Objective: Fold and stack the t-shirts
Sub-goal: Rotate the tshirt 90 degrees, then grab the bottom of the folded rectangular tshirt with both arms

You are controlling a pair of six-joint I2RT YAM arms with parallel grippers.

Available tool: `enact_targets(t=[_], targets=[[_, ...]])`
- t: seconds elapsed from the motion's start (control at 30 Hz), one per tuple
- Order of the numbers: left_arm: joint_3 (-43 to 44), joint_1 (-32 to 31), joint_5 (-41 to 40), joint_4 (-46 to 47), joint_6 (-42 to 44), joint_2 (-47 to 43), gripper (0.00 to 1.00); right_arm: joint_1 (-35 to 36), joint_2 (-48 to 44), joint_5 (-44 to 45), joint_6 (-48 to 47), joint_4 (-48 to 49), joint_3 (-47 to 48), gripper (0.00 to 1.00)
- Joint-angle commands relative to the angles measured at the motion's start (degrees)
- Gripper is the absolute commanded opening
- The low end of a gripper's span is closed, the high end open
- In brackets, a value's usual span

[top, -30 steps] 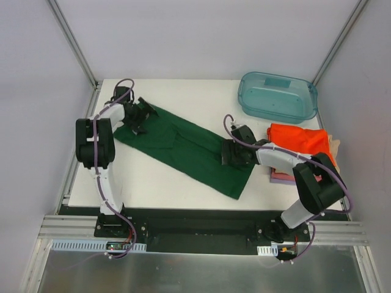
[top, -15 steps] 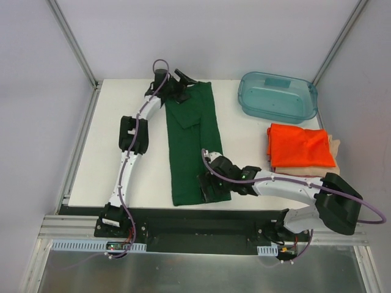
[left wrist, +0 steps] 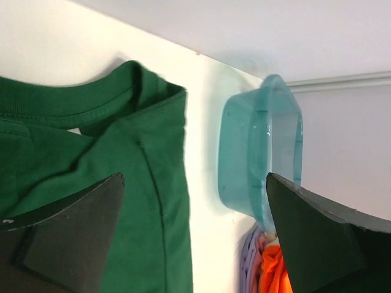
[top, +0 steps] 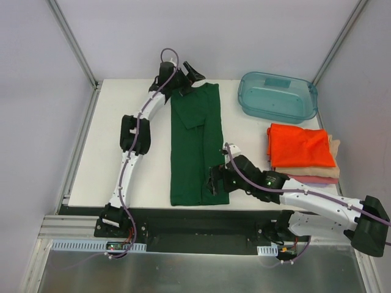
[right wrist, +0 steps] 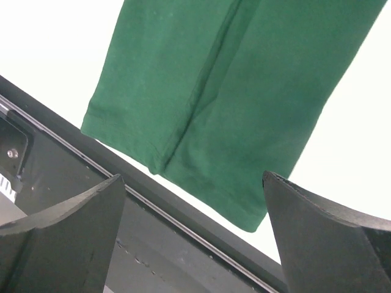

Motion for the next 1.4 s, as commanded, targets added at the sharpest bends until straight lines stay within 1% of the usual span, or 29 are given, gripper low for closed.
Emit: enact_targets(t=[0.0, 0.07, 0.13, 0.2, 0.3, 0.33, 0.37, 0.4, 0.43, 0.47, 0.5, 0.53, 0.6, 0.7, 0.77, 0.83, 0.97, 1.17, 1.3, 1.37], targets=[[-2.0, 0.4, 0.7, -3.6, 13.6, -22.9, 0.99, 0.0, -5.4, 1.1, -0.3, -5.0, -1.7, 0.96], [-6.7, 0.2, 2.5, -7.7, 18.8, -31.0, 0.99, 0.0, -7.9, 3.5, -0.3, -7.9, -2.0, 0.96], [-14.5, 0.2, 3.5, -10.1, 21.1, -40.2, 0.99, 0.0, -10.3, 6.5, 0.2, -10.5, -2.2, 0.96], [-23.8, 0.1, 4.7, -11.9, 22.0, -48.2, 0.99, -0.2, -12.4, 10.2, 2.6, -12.6, -2.8, 0.96], [-38.2, -0.2, 5.5, -16.1, 24.2, -59.8, 0.99, -0.3, -14.2, 9.6, 3.8, -14.0, -3.6, 0.96], [-45.0, -0.3, 5.8, -17.1, 25.0, -64.8, 0.99, -0.4, -14.4, 8.9, 4.3, -14.1, -4.0, 0.96], [-53.2, -0.8, 2.7, -17.1, 25.7, -70.8, 0.99, -0.5, -14.3, 8.6, 4.4, -14.2, -4.1, 0.96], [-60.5, -2.5, -3.1, -17.1, 26.3, -76.2, 0.99, -0.5, -14.0, 8.4, 4.4, -14.2, -4.2, 0.96], [-68.5, -4.6, -11.1, -17.0, 26.4, -82.3, 0.99, -0.5, -13.6, 8.5, 4.5, -14.3, -4.2, 0.96], [-74.8, -7.0, -16.5, -16.7, 25.8, -87.8, 0.99, -0.7, -13.2, 8.7, 4.8, -15.0, -4.0, 0.96], [-83.0, -8.6, -19.7, -16.7, 24.9, -91.9, 0.99, -0.7, -12.7, 8.9, 5.4, -15.4, -4.0, 0.96], [-88.8, -9.8, -20.7, -16.7, 22.2, -95.8, 0.99, -0.9, -12.3, 9.2, 6.0, -15.5, -4.0, 0.96], [-97.5, -11.5, -19.1, -17.0, 17.3, -102.4, 0.99, -1.1, -11.1, 10.0, 9.1, -15.8, -4.6, 0.96], [-108.0, -14.6, -17.2, -17.2, 12.0, -108.8, 0.99, -1.1, -9.3, 9.7, 12.2, -15.6, -5.4, 0.96], [-112.1, -16.1, -17.1, -17.9, 11.4, -112.3, 0.99, -1.2, -8.4, 10.3, 13.6, -15.0, -5.8, 0.96], [-114.8, -16.3, -16.5, -20.0, 11.2, -114.3, 0.99, -1.1, -8.2, 10.6, 14.3, -14.5, -6.6, 0.96], [-118.8, -17.0, -13.1, -20.8, 9.2, -112.9, 0.99, -1.2, -9.1, 11.5, 16.8, -13.2, -8.5, 0.96], [-121.5, -20.0, -12.6, -20.8, 6.8, -106.4, 0.87, -1.2, -10.2, 11.5, 18.8, -10.3, -10.9, 0.96], [-121.4, -22.2, -12.8, -20.3, 6.4, -102.2, 0.80, -1.3, -9.9, 11.0, 19.3, -7.6, -12.2, 0.96], [-121.4, -22.9, -12.8, -19.4, 6.1, -100.9, 0.74, -1.3, -9.3, 10.6, 19.8, -7.0, -12.4, 0.96]])
